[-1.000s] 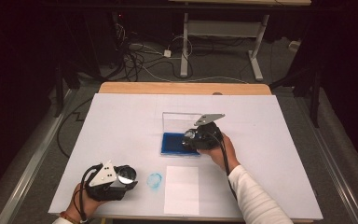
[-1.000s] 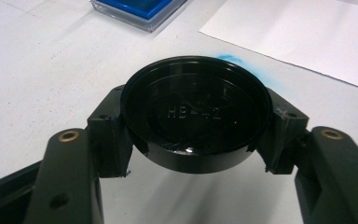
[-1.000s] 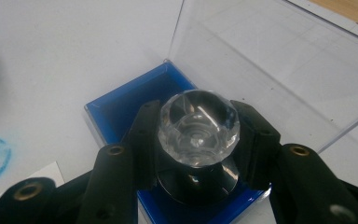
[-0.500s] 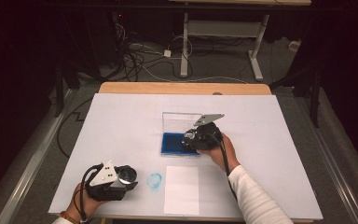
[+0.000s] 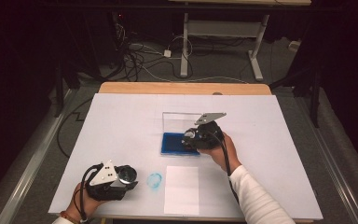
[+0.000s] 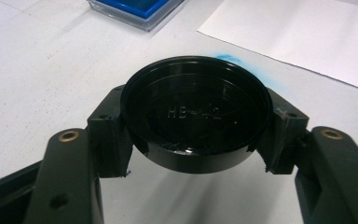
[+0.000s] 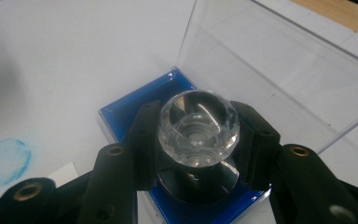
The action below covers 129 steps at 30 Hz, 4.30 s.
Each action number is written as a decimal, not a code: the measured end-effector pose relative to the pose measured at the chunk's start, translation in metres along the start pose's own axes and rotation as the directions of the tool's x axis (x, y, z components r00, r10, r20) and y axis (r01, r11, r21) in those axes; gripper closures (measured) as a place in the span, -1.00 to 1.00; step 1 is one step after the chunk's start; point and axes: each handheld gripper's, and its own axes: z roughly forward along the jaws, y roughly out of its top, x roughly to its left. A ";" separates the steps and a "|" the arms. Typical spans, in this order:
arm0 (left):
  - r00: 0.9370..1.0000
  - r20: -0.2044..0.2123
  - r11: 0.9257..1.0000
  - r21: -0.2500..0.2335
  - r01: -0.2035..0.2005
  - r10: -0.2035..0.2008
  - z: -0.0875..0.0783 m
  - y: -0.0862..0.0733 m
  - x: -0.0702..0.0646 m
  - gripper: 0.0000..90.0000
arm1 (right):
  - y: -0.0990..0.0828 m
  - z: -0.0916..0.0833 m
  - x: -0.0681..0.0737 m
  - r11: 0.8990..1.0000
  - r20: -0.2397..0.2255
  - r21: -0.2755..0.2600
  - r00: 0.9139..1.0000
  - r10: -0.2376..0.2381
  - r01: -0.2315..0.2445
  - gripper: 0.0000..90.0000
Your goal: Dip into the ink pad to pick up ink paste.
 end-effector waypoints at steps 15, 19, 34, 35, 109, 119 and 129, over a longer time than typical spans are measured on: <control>1.000 0.002 1.000 0.000 0.000 0.000 -0.001 0.000 0.000 -0.20 | 0.034 -0.031 0.011 0.997 -0.011 -0.070 0.999 -0.034 0.033 0.26; 1.000 0.003 1.000 0.000 -0.001 0.001 -0.001 0.000 0.000 -0.20 | 0.033 -0.029 0.012 0.998 -0.014 -0.055 0.999 -0.033 0.032 0.26; 1.000 0.007 1.000 0.007 -0.005 0.004 0.000 -0.001 0.000 -0.20 | 0.005 0.007 0.006 0.999 -0.014 0.042 1.000 -0.011 0.011 0.26; 1.000 0.007 1.000 0.010 -0.005 0.005 0.000 -0.001 0.001 -0.20 | 0.003 0.008 0.006 0.999 -0.013 0.046 1.000 -0.006 0.007 0.26; 1.000 0.009 1.000 0.002 -0.019 0.019 0.003 0.003 -0.004 -0.20 | -0.006 -0.030 0.012 0.994 -0.024 -0.112 1.000 0.001 -0.004 0.26; 1.000 0.001 1.000 -0.002 -0.014 0.014 0.000 0.002 -0.002 -0.20 | -0.003 -0.056 0.029 0.984 -0.056 -0.170 0.997 -0.058 0.048 0.26; 1.000 -0.006 1.000 -0.021 -0.006 0.005 -0.002 0.001 0.003 -0.20 | 0.000 -0.077 0.042 0.976 -0.078 -0.197 0.990 -0.115 0.097 0.26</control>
